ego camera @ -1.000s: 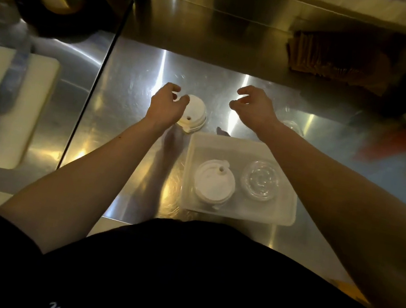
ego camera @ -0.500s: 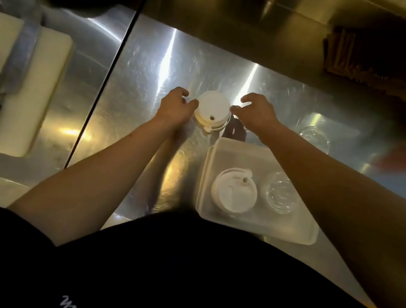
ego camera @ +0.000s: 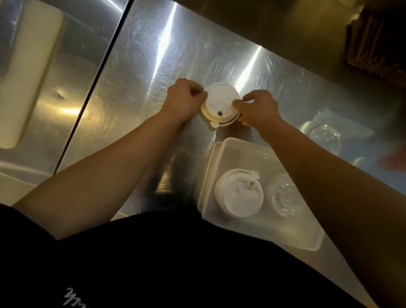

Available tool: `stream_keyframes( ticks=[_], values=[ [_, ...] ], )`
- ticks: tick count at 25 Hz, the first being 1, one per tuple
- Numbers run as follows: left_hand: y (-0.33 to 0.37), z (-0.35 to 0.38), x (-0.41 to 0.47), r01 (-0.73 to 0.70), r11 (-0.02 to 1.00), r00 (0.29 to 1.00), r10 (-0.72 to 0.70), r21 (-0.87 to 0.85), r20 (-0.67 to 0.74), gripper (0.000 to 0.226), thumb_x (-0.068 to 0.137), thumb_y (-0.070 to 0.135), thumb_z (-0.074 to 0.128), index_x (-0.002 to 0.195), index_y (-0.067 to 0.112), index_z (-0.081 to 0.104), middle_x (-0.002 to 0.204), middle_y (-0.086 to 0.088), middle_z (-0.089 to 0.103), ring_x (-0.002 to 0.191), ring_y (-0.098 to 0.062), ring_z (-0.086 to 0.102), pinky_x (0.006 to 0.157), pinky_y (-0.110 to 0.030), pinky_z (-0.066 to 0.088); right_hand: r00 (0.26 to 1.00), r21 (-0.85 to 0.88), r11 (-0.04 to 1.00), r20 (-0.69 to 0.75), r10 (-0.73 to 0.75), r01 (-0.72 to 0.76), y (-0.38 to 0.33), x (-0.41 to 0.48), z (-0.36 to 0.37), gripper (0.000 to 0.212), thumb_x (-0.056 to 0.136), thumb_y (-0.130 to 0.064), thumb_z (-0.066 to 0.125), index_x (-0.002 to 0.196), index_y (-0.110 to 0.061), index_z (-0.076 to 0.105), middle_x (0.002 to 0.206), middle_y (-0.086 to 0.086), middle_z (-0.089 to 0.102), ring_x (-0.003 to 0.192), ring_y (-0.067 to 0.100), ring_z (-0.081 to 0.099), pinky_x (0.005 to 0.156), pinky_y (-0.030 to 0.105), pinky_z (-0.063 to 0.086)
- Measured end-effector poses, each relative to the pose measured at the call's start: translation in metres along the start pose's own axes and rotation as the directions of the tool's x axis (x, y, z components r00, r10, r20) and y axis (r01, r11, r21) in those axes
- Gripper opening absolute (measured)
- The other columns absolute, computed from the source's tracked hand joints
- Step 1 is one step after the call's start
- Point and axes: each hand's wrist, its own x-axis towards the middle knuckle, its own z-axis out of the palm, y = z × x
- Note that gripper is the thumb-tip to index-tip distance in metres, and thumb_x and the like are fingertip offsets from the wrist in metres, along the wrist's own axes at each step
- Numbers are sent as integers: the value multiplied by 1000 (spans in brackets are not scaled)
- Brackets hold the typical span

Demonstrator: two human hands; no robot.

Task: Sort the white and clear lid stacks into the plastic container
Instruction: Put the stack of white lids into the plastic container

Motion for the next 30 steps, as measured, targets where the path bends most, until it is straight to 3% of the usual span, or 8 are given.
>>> stream_keyframes(
  ticks=[5,12,17,20,24,30],
  values=[
    [1,-1,0,58,998,998,-58,-15,-4,26,89,20,62,109,6,72,105,-14,74,98,-31,70,92,-44,57,1000,25,1000,25,0,-1,2,-3,3,33,85,-19,70,114,-5,63,107,18,69,91,30,72,81,42,62],
    [-9,0,1,118,979,993,-117,-165,13,37,78,28,64,110,9,70,110,-15,71,104,-37,68,92,-56,55,998,58,997,-26,-49,51,3,-11,3,37,82,-21,73,116,-9,64,115,13,67,101,27,68,89,41,59],
    [16,-4,-19,27,983,999,-34,-183,-32,30,86,21,64,113,9,70,112,-8,72,102,-23,69,91,-44,58,992,158,982,-91,-91,105,4,-22,-12,37,80,-20,75,115,-9,66,115,12,69,101,27,69,92,41,58],
    [33,-3,-34,-33,971,999,24,-237,-41,24,89,14,64,110,4,71,107,-12,73,98,-24,70,89,-40,59,984,243,960,-143,-108,141,8,-30,-26,36,79,-21,75,111,-10,67,113,14,70,101,29,69,94,44,56],
    [53,2,-64,-111,961,994,104,-254,-39,22,91,13,62,110,5,70,107,-10,72,97,-22,69,87,-32,59,974,368,910,-187,-127,189,25,-54,-45,36,78,-22,75,110,-9,66,108,16,70,93,27,70,87,42,59],
    [51,18,-111,-167,954,985,172,-250,0,21,92,18,61,109,11,70,104,-6,73,98,-20,69,87,-34,59,962,460,851,-216,-169,253,57,-109,-60,31,85,-16,70,114,-6,64,95,8,68,87,20,67,74,29,57]
  ],
)
